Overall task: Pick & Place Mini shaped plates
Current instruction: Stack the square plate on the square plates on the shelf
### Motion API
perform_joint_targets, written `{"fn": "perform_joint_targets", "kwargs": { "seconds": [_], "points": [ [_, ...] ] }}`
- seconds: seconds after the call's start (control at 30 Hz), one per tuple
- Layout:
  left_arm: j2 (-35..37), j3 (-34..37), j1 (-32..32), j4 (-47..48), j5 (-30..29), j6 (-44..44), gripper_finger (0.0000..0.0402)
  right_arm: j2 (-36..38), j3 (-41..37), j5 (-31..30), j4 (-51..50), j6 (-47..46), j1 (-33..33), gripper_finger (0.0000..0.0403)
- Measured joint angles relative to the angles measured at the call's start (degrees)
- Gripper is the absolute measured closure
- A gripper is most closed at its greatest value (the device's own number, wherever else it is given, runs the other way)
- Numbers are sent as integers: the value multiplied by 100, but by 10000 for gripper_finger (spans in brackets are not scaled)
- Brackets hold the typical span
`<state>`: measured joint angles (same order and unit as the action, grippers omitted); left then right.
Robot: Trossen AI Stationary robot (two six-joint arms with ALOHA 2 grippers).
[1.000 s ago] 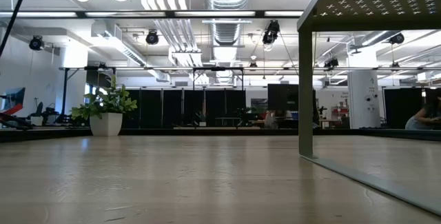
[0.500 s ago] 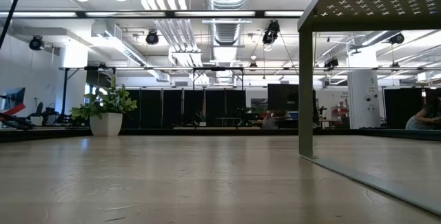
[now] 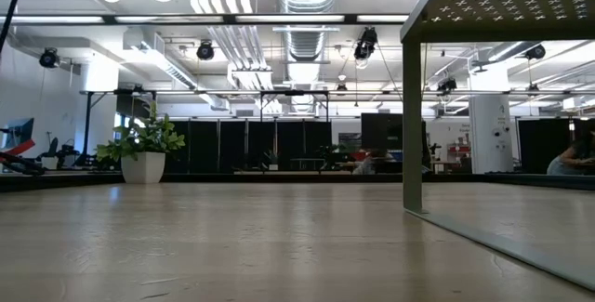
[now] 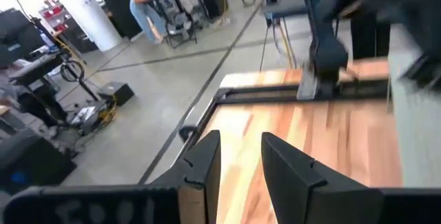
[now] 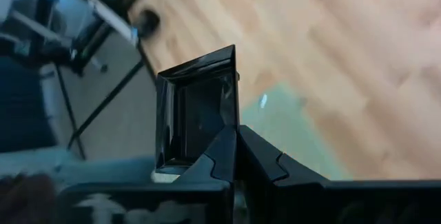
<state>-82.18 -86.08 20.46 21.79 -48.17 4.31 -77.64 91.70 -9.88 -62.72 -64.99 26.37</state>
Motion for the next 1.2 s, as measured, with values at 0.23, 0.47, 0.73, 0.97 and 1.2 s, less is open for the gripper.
{"fn": "perform_joint_targets", "kwargs": {
  "seconds": [0.23, 0.47, 0.73, 0.97, 1.2],
  "points": [
    [77, 7, -4, 995, 6, -395, 300, -449, -7, 285, -64, -1101, 471, 394],
    [185, 7, -6, 1125, 5, -622, 300, -934, -13, 373, -47, -1819, 803, 394],
    [323, 2, -10, 1127, 7, -631, 300, -988, -13, 392, -9, -2317, 1017, 394],
    [345, -5, -10, 1127, 7, -629, 300, -1159, -13, 220, 51, -2156, 1016, 394],
    [354, -4, -12, 1127, 376, -437, 300, -1211, -18, 86, 100, -2158, 1016, 394]
  ]
}}
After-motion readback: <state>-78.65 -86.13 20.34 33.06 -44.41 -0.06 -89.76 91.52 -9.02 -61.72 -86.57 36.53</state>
